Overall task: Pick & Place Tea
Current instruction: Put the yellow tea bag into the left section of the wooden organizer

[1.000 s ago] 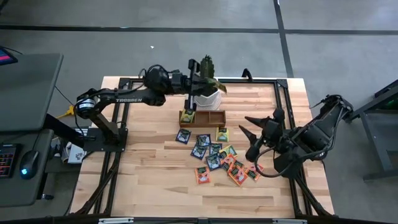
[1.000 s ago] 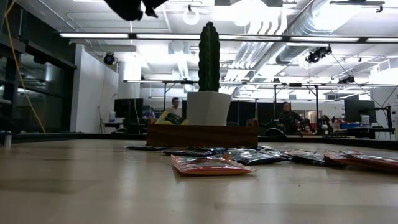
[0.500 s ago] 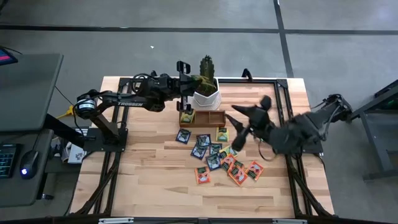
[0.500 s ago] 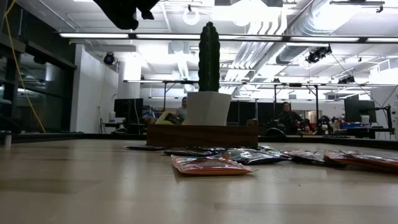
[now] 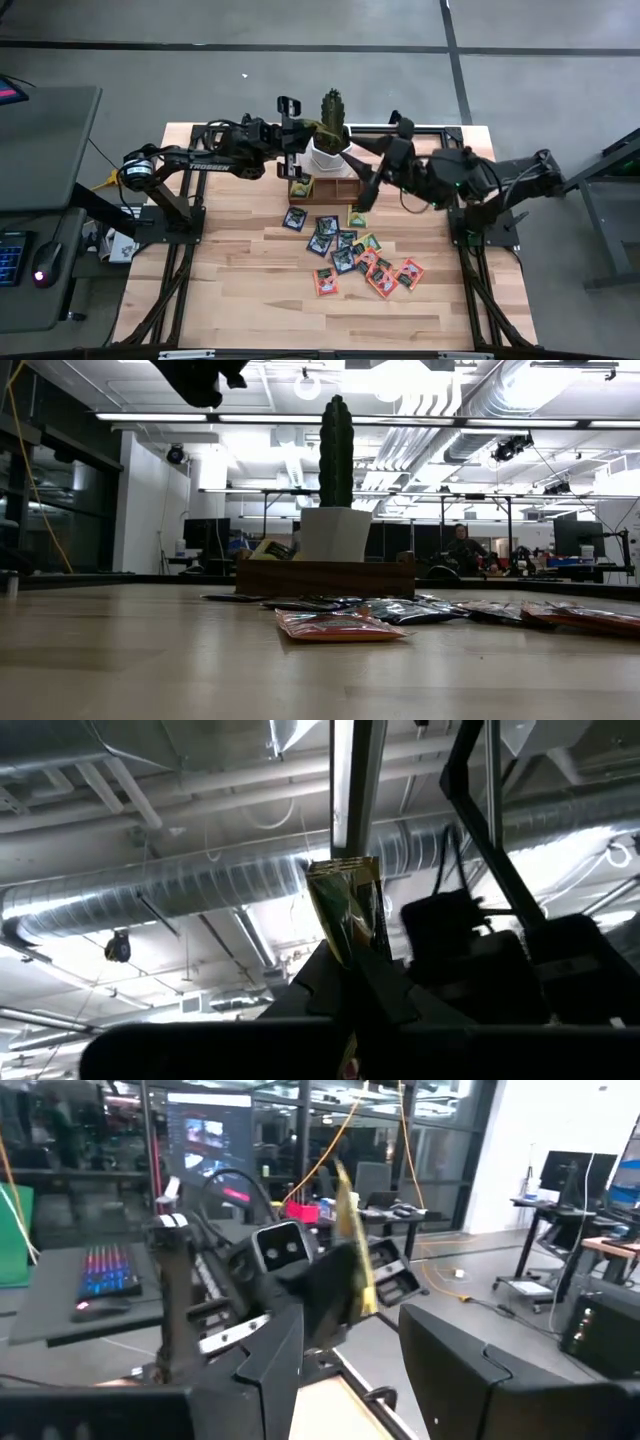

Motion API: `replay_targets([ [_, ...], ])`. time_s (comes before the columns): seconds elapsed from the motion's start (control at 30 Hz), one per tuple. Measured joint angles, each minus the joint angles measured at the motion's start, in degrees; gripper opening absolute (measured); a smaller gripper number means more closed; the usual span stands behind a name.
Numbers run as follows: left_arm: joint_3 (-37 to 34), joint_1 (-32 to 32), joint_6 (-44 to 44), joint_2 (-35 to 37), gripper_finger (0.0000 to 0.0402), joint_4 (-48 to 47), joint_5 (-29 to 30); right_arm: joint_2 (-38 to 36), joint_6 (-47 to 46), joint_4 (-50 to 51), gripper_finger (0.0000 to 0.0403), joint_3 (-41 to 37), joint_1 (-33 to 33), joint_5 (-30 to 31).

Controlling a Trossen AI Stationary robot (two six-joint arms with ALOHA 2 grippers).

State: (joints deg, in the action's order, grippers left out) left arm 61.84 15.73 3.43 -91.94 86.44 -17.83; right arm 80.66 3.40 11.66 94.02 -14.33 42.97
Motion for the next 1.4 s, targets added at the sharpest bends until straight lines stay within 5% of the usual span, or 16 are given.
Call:
replay_targets([
  [0.6, 0.0, 0.0, 2.2, 0.0, 0.0000, -0.2, -2.8, 3.7, -0.8, -5.5, 0.0160, 0.0, 6.6, -10.3],
  [1.13, 0.0, 0.0, 3.8, 0.0, 0.0000, -0.6, -3.3, 2.5, 3.9, -6.4, 0.0009, 0.0, 4.6, -10.1],
  [1.4, 0.0, 0.0, 4.4, 0.0, 0.0007, -1.7, -2.7, 2.5, 5.8, -6.0, 0.0002, 0.0, 3.6, -5.4],
])
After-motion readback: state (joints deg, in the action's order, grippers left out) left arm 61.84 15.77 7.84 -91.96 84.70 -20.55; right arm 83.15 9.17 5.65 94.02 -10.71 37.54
